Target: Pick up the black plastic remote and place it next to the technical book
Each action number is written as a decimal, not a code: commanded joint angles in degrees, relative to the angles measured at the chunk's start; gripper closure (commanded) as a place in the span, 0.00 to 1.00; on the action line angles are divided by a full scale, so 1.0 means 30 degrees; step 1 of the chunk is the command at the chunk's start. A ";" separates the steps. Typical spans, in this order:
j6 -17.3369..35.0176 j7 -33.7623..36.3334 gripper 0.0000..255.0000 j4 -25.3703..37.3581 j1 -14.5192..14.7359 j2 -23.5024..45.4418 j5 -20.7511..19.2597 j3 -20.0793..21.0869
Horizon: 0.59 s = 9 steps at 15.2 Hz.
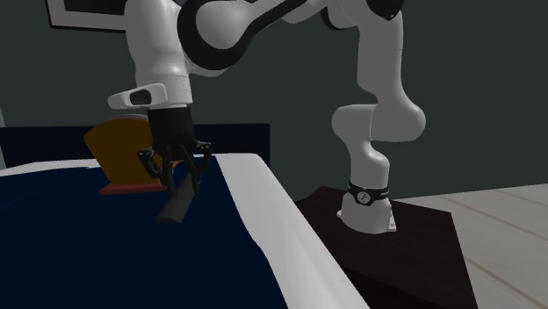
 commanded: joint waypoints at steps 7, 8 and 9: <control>-0.1360 0.0062 1.00 0.0516 -0.0089 -0.0996 -0.0657 -0.0249; -0.1298 -0.0253 1.00 0.0228 -0.0283 -0.1253 -0.0830 -0.0445; -0.1242 -0.0576 1.00 -0.0037 -0.0483 -0.1494 -0.0999 -0.0645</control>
